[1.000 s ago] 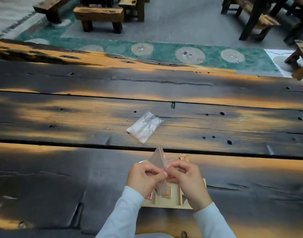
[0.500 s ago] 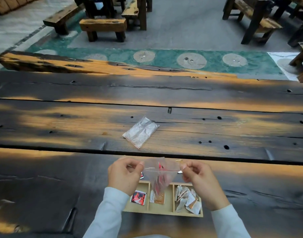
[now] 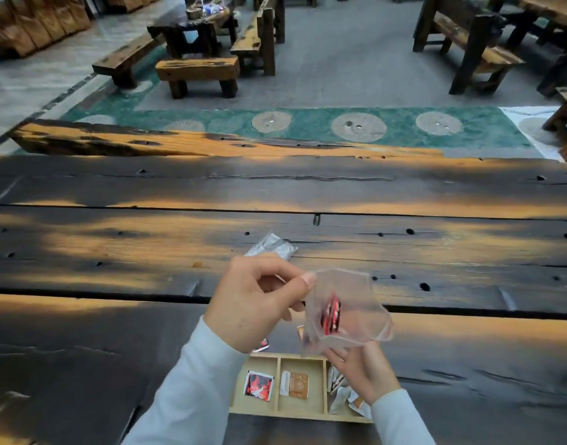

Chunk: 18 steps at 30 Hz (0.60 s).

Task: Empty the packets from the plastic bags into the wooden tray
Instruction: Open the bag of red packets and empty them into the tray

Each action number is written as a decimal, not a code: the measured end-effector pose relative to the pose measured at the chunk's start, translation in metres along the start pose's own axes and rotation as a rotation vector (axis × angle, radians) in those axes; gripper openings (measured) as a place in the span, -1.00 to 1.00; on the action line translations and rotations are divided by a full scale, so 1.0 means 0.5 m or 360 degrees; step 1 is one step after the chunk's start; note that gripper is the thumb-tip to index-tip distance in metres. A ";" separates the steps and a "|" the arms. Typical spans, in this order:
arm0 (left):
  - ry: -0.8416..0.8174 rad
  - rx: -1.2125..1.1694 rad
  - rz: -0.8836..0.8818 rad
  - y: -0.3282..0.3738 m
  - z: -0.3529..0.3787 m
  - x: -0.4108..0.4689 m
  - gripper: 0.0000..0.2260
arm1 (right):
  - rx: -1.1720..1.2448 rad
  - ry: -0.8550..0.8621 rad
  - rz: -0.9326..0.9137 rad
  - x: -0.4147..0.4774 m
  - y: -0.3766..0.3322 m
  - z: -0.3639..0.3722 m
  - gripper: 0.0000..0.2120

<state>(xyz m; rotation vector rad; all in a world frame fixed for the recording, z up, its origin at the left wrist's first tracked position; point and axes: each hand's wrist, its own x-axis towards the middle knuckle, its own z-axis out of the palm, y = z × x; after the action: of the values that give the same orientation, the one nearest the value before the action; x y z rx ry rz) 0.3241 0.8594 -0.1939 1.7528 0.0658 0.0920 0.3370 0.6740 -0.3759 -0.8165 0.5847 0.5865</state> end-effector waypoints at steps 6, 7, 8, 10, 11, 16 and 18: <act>0.0240 0.0122 -0.0208 -0.080 -0.059 0.031 -0.92 | 0.0519 -0.0643 -0.0010 -0.026 0.002 0.020 -0.13; 0.0269 0.0182 -0.0279 -0.111 -0.074 0.031 -0.93 | 0.0482 -0.0686 -0.0019 -0.030 -0.002 0.020 -0.15; 0.0291 0.0219 -0.0331 -0.140 -0.088 0.028 -0.92 | 0.0395 -0.0695 -0.0036 -0.033 -0.006 0.020 -0.15; 0.0394 0.0226 -0.0378 -0.187 -0.109 0.016 -0.93 | 0.0153 -0.0602 -0.0053 -0.031 -0.015 0.015 -0.11; 0.0452 0.0207 -0.0385 -0.202 -0.115 0.007 -0.93 | 0.0077 -0.0546 -0.0037 -0.033 -0.020 0.014 -0.11; 0.0258 0.0039 -0.0556 -0.252 -0.099 -0.045 -0.80 | -0.0134 -0.0446 -0.0008 -0.045 -0.030 0.018 -0.28; 0.0211 -0.0024 -0.0575 -0.274 -0.095 -0.063 -0.87 | -0.0160 -0.0387 -0.0001 -0.047 -0.028 0.018 -0.49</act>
<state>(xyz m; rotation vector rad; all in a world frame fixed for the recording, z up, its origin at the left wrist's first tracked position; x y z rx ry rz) 0.2890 0.9277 -0.3207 1.6918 0.4747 -0.0556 0.3323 0.6676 -0.3482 -0.8253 0.3345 0.7071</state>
